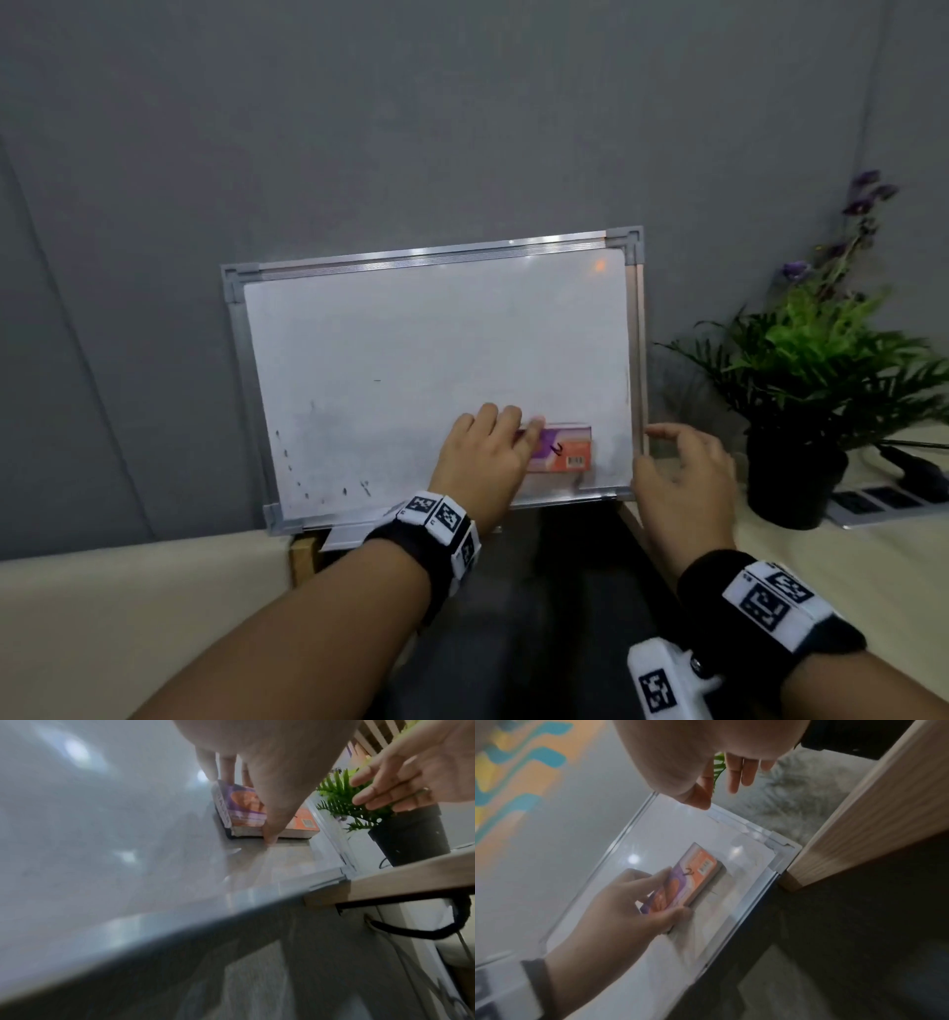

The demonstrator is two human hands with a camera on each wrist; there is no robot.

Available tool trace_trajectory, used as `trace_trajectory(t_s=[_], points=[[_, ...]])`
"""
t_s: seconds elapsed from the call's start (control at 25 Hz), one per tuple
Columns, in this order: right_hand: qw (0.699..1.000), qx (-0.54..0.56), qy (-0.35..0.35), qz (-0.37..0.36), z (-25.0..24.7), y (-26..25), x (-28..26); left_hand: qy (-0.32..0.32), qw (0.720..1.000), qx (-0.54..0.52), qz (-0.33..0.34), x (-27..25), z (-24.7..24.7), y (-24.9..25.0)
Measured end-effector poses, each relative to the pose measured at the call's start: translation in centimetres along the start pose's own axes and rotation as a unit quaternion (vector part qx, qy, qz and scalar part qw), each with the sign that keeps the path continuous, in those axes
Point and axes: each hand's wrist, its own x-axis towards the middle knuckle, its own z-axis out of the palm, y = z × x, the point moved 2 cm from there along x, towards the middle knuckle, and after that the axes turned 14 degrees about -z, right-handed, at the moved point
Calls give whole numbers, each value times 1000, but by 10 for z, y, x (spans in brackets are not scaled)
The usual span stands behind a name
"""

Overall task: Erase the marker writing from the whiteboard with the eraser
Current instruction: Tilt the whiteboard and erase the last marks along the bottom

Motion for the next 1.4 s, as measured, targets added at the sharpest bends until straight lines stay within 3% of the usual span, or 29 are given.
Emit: trace_trajectory(t_s=[0.12, 0.28, 0.48, 0.68, 0.96, 1.2, 1.4], points=[[999, 31, 12, 15, -8, 1, 4, 21, 999, 6, -43, 20, -3, 1], [999, 40, 9, 20, -11, 3, 4, 20, 999, 10, 49, -2, 14, 19], [998, 65, -9, 17, -4, 3, -2, 30, 999, 9, 19, -2, 10, 11], [997, 67, -26, 18, -2, 5, -5, -62, 994, -62, -58, -14, -18, -36], [993, 76, -84, -10, 7, -1, -15, -256, 947, -156, -117, -63, -27, -117], [982, 48, -156, -91, 18, -14, -28, -311, 924, -175, -139, -79, -19, -118], [974, 28, -196, -111, 23, -18, -35, -344, 908, -183, -155, -84, -15, -111]])
